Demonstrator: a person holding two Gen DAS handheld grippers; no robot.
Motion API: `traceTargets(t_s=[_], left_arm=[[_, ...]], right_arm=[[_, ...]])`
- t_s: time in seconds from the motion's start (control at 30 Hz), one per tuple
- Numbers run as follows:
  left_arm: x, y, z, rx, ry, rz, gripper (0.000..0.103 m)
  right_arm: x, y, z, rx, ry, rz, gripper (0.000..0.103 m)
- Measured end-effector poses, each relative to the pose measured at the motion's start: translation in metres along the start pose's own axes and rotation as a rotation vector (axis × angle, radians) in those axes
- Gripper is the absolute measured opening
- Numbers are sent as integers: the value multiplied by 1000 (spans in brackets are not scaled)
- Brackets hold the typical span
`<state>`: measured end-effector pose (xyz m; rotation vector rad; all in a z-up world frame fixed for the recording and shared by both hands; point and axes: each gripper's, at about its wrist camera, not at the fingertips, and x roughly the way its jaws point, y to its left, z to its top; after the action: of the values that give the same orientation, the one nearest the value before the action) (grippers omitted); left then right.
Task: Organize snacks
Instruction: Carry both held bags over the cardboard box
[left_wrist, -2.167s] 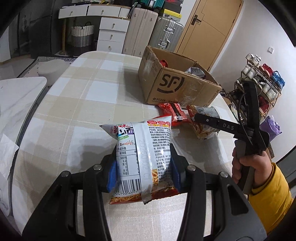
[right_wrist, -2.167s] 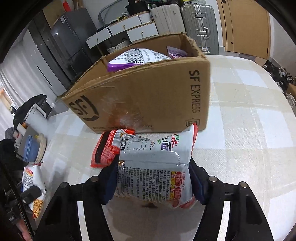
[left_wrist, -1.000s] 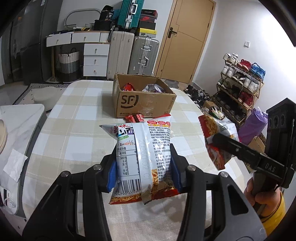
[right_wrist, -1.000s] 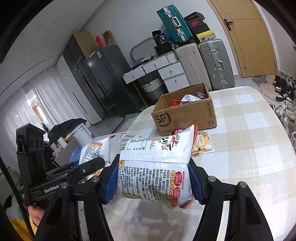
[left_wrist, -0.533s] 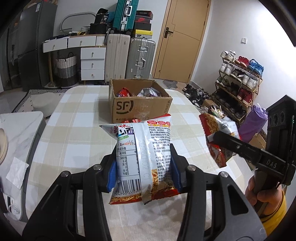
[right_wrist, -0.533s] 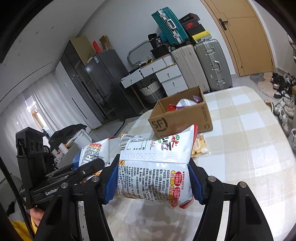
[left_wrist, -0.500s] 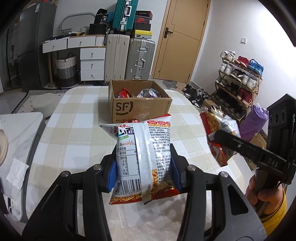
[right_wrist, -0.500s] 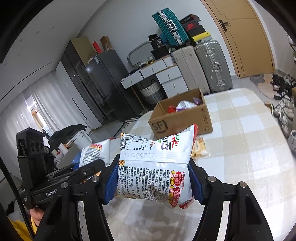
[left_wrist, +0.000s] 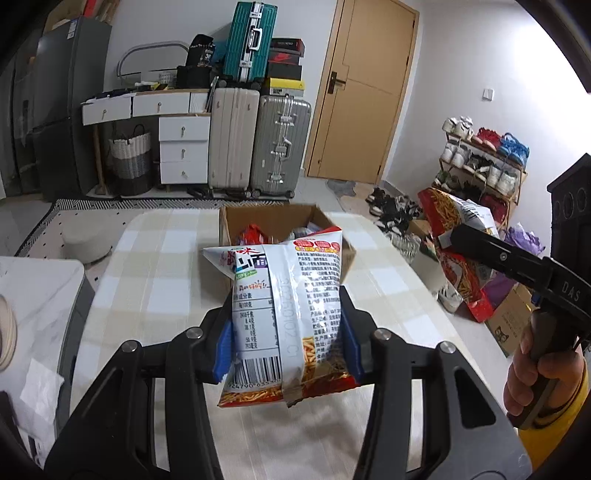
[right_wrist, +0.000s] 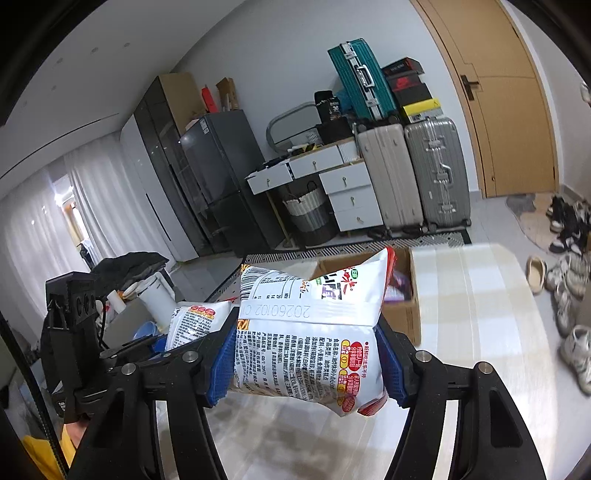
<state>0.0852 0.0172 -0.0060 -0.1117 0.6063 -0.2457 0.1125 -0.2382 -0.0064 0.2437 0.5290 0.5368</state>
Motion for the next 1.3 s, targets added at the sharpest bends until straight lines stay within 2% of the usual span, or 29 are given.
traceTargets(t_s=[0.27, 0.43, 0.57, 0.7, 0.87, 1.03, 1.3], left_arm=[[34, 19, 68, -1, -18, 26, 44], [67, 31, 110, 5, -11, 31, 44], [101, 36, 137, 6, 11, 44, 44], [152, 45, 155, -17, 48, 73, 44], [217, 58, 155, -75, 118, 47, 44], [265, 65, 148, -89, 161, 60, 44], [335, 66, 136, -79, 240, 30, 44]], right_arm=[[35, -4, 57, -24, -13, 0, 67], [69, -15, 90, -7, 12, -1, 67], [103, -27, 106, -8, 43, -28, 67], [136, -40, 113, -3, 80, -55, 67], [178, -57, 115, 3, 127, -82, 67], [217, -79, 113, 9, 168, -92, 67], [261, -108, 99, 45, 225, -114, 67]])
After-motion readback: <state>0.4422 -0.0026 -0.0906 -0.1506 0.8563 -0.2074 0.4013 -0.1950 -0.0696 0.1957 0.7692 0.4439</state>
